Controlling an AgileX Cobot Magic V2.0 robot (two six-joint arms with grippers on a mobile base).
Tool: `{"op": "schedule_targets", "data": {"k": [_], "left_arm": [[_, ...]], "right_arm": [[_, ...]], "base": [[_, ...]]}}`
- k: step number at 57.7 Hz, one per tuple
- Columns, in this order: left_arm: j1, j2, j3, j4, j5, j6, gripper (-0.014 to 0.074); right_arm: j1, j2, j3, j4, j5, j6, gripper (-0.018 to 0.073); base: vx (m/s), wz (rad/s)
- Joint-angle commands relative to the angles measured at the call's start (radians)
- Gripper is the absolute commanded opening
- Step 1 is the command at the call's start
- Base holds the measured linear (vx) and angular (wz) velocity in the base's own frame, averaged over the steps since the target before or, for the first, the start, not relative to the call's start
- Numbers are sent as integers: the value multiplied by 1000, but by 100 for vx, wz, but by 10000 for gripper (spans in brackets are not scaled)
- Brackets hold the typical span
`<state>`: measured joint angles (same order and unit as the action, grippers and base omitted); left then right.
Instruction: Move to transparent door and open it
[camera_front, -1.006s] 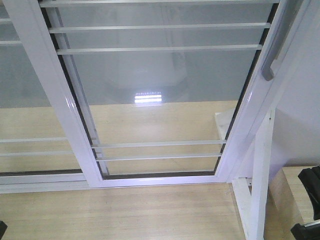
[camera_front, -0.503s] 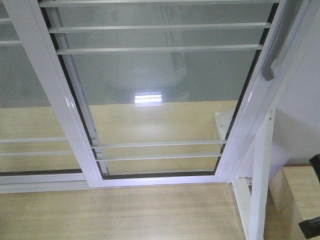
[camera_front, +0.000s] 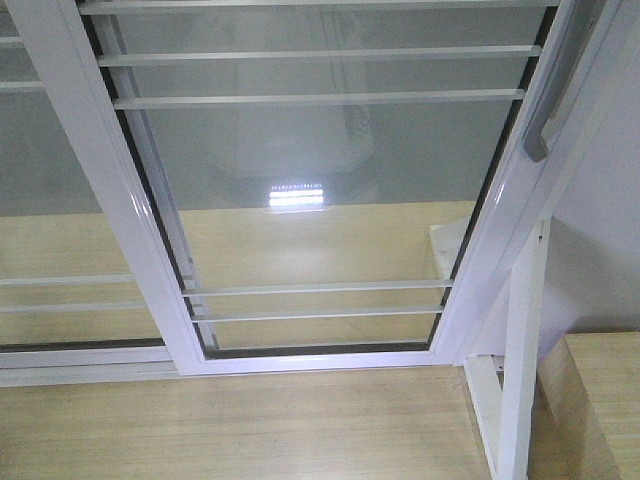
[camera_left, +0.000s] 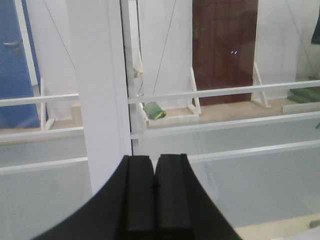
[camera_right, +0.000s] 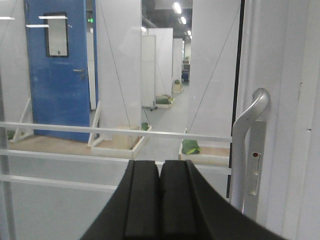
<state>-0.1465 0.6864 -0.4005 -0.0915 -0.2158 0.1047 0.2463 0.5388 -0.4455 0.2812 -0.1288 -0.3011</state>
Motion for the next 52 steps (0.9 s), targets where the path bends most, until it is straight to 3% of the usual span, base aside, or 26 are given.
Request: {"op": "schedule_targets", "data": {"k": [1, 14, 31, 43, 52], "left_arm": [[-3, 184, -129, -6, -137, -10, -6], [-3, 476, -308, -6, -318, -15, -6], [-3, 501, -340, -4, -342, -61, 41], [-3, 501, -340, -5, -296, -61, 215], [-3, 501, -340, -5, -295, -61, 442]], "right_arm": [[-6, 171, -117, 36, -107, -52, 0], [-5, 478, -252, 34, -232, -43, 0], [-4, 545, -258, 32, -325, -43, 20], [-4, 545, -258, 26, -325, -43, 143], [-4, 545, -258, 13, -323, -43, 363]], "base": [[0, 0], [0, 0], [0, 0], [0, 0], [0, 0]]}}
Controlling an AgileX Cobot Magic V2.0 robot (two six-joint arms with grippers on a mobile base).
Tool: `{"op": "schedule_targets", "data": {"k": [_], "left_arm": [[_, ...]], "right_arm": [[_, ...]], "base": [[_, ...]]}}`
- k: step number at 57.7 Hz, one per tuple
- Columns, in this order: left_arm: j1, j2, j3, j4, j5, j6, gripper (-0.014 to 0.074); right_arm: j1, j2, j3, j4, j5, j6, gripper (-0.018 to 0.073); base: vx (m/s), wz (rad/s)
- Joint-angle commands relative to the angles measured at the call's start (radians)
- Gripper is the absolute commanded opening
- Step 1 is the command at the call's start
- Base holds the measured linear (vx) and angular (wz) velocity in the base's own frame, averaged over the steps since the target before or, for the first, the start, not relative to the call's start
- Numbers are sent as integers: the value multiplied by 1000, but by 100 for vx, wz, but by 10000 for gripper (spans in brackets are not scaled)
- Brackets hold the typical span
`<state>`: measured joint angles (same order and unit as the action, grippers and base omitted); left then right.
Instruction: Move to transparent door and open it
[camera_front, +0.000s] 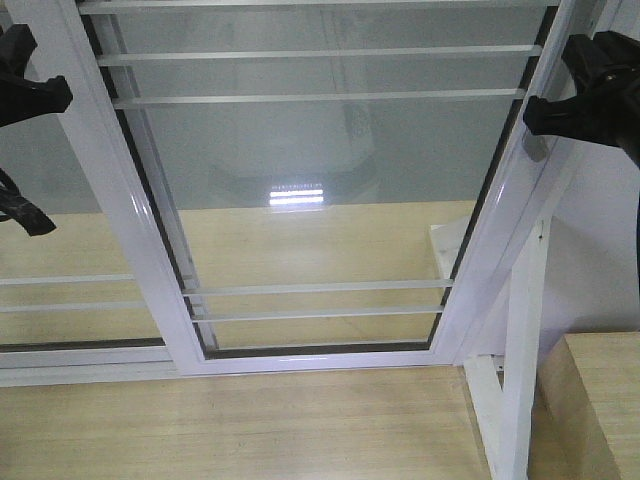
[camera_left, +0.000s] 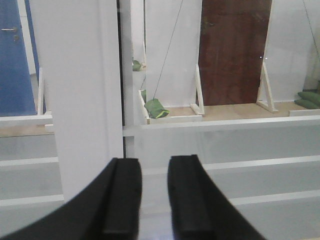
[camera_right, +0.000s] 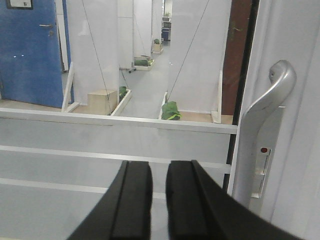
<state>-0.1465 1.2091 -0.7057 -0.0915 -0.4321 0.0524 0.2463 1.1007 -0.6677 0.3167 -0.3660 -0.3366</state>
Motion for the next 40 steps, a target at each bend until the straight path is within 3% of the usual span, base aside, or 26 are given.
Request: {"op": "schedule_targets", "data": {"k": [1, 8, 15, 21, 29, 40], "left_arm": [[-3, -22, -35, -5, -79, -9, 471], [-3, -22, -35, -6, -77, -10, 596], [-3, -22, -35, -6, -75, -10, 638], [-3, -22, -35, -6, -74, -10, 627], [-3, -22, -35, -6, -66, -10, 605], [-3, -22, -35, -6, -21, -10, 580]], "right_arm": [[-4, -17, -36, -22, -87, -8, 387], [-4, -17, -36, -22, -92, -8, 585], [-6, -6, -36, -11, -120, -28, 672], [-50, 21, -36, 63, -152, -89, 668], [-150, 67, -36, 199, -145, -82, 626], [-242, 155, -68, 80, -131, -46, 542]], "base": [[0, 0], [0, 0], [0, 0], [0, 0], [0, 0], [0, 0]]}}
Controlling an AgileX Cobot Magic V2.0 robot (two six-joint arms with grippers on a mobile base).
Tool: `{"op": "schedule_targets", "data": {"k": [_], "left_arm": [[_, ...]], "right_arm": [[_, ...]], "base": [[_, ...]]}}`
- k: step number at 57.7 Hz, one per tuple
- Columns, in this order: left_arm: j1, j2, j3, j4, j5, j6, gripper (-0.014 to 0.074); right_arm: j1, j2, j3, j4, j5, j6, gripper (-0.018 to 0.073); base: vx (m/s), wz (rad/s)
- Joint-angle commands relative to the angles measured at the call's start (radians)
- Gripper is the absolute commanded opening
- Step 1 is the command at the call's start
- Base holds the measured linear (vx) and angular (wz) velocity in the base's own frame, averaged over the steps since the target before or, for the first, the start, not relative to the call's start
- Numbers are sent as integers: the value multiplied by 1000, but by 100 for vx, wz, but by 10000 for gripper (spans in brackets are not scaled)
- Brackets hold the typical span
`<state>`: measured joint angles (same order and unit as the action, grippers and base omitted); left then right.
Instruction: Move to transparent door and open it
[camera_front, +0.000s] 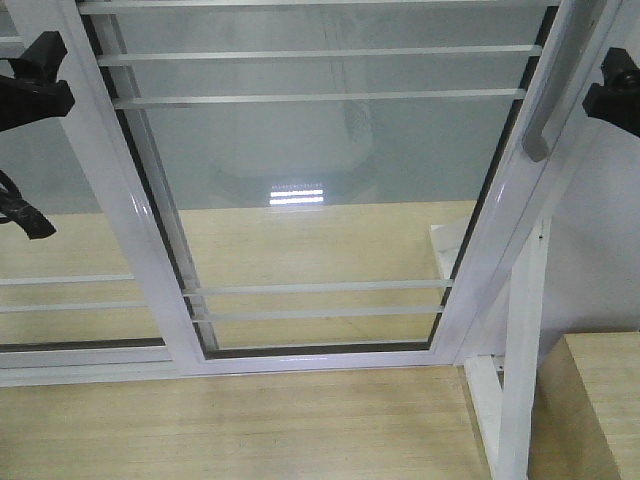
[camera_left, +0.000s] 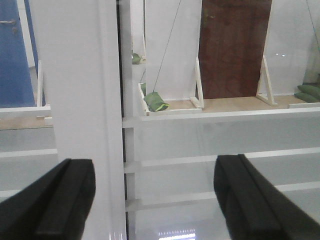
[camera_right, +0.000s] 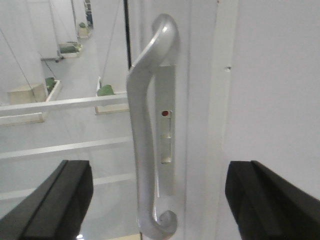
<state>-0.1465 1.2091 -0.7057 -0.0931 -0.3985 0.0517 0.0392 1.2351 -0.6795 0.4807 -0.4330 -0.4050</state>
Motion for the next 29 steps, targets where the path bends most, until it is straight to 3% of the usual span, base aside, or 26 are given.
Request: {"op": "schedule_targets", "data": {"k": [1, 20, 29], "left_arm": [[-3, -22, -35, -4, -52, -9, 580], [-3, -22, -35, -4, -30, -9, 580], [-3, -22, -35, -4, -30, -9, 580]], "right_arm": [[-40, 26, -64, -97, -60, 32, 537], [-96, 294, -293, -383, -27, 303, 513], [-96, 394, -380, -464, -28, 354, 513]], "base": [[0, 0], [0, 0], [0, 0]]}}
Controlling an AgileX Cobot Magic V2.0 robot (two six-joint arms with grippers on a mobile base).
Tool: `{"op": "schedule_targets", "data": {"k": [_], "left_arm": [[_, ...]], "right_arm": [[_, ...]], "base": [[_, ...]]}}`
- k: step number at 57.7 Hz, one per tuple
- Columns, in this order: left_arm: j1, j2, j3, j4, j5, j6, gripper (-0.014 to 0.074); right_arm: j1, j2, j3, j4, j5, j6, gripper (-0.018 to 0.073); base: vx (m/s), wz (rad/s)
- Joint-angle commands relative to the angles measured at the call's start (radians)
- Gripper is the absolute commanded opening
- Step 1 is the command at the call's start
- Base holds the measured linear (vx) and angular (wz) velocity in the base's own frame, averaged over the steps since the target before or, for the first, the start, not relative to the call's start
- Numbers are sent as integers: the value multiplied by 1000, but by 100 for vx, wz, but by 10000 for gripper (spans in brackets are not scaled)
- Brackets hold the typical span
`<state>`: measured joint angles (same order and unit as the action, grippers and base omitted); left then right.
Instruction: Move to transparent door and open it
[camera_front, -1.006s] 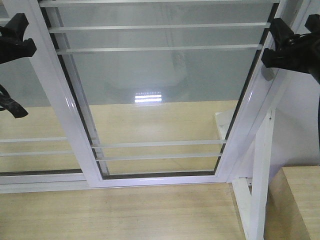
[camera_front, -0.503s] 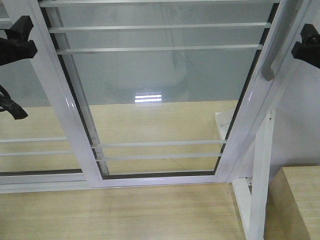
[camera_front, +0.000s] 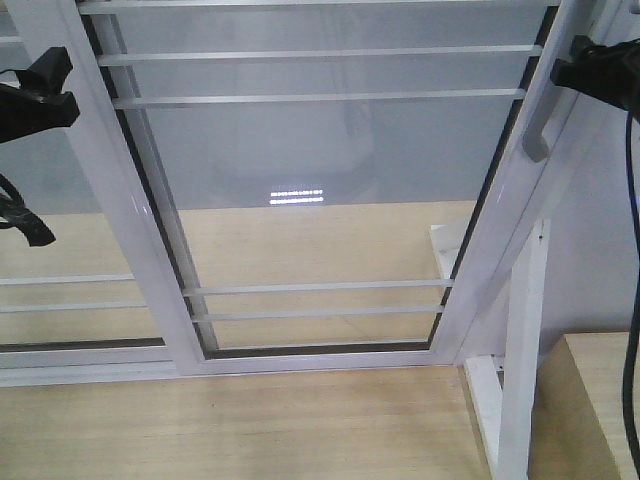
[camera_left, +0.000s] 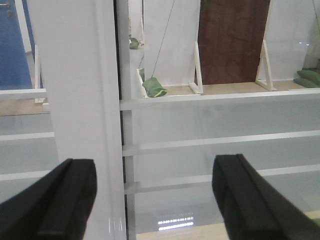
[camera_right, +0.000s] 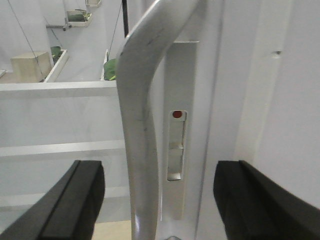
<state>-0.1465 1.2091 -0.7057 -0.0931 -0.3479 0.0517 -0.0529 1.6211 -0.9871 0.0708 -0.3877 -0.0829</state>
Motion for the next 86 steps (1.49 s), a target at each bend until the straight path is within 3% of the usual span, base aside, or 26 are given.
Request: {"op": "schedule_targets", "data": {"k": [1, 24, 41, 46, 56, 86], "left_arm": [[-3, -22, -35, -4, -80, -9, 580], [-3, -22, -35, -4, -81, -9, 580], [-3, -22, -35, -4, -79, -9, 580], [-3, -22, -35, -4, -78, -9, 580], [-3, -22, -35, -4, -78, -9, 580], [-3, -22, -35, -4, -78, -9, 580]], "right_arm": [[-4, 17, -84, -54, -74, 36, 513], [-4, 210, -274, -51, -72, 34, 492], [7, 207, -274, -147, -79, 40, 191], [29, 207, -274, -188, -79, 48, 153], [93, 207, -274, -238, -81, 46, 157], [256, 207, -274, -239, -80, 46, 160]], "base": [[0, 0], [0, 0], [0, 0], [0, 0], [0, 0], [0, 0]]}}
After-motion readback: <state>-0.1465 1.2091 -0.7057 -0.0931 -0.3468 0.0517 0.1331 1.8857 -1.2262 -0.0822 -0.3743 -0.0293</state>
